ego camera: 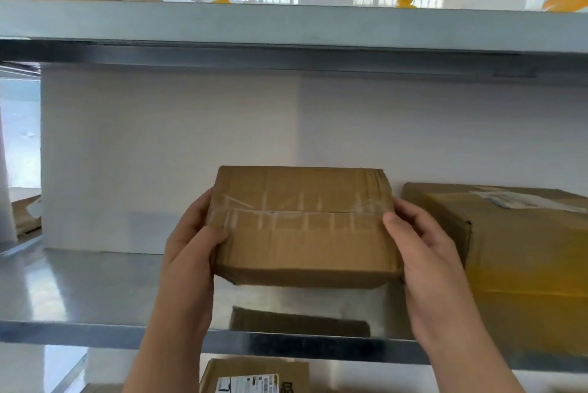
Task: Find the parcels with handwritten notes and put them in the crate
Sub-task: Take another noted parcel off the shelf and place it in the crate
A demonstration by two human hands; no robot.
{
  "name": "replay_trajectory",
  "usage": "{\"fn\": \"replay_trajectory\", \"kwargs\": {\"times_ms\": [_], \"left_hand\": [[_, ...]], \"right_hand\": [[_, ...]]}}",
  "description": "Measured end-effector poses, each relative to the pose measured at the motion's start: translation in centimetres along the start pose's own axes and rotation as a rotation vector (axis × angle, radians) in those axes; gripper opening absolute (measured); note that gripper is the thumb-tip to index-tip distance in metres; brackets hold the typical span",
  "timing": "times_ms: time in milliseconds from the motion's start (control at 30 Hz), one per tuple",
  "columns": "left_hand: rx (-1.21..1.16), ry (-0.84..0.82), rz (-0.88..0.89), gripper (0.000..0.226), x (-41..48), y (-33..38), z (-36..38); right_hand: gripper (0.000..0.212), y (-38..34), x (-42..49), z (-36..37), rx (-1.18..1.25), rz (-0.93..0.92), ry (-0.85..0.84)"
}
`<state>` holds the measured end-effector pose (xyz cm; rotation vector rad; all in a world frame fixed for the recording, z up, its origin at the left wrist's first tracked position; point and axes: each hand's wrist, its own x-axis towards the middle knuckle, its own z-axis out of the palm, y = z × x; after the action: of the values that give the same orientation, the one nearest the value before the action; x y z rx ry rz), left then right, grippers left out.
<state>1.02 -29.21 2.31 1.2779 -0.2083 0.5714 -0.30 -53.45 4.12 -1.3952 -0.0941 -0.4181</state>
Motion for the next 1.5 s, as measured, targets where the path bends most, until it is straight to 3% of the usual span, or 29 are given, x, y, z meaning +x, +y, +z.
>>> {"fn": "replay_trajectory", "kwargs": {"times_ms": [133,400,467,733,800,967,1133,1333,1500], "left_hand": [[-0.030,-0.025,0.047,0.058,-1.0,-1.0,-0.2],[0.086,-0.043,-0.046,0.038,-1.3,-0.7,1.3],[0.091,0.002,-0.087,0.032,-1.2,-0.4,1.7],[0.075,0.211,-0.226,0.055,-1.1,-0.4,1.2],[0.044,0.250,-0.238,0.049,-1.4,-0.4,1.3],[0.037,0.213,-0.062,0.022,-1.8,-0.3,1.4],[-0.010,0.188,0.030,0.015,-1.7,-0.6,0.9],[-0.064,0.174,0.156,0.036,-2.2,-1.2,0.5],[-0.066,0.127,0.203,0.059,-2.4,-1.8,-0.3]], "right_hand": [[0.024,0.5,-0.2,-0.2,-0.013,-0.049,0.047],[0.016,1.0,0.7,-1.4,0.044,0.093,0.012],[0.024,1.1,0.8,-1.6,0.052,0.138,-0.021],[0.058,1.5,1.2,-1.2,0.055,0.152,-0.048],[0.055,1.6,1.2,-0.8,0.046,0.118,-0.052],[0.045,2.0,1.2,-0.4,0.083,0.043,-0.056],[0.026,2.1,1.2,-0.8,0.152,-0.022,-0.058],[0.042,2.3,0.8,-1.0,0.209,-0.052,-0.106],[0.043,2.1,0.6,-1.0,0.204,-0.065,-0.117]]}}
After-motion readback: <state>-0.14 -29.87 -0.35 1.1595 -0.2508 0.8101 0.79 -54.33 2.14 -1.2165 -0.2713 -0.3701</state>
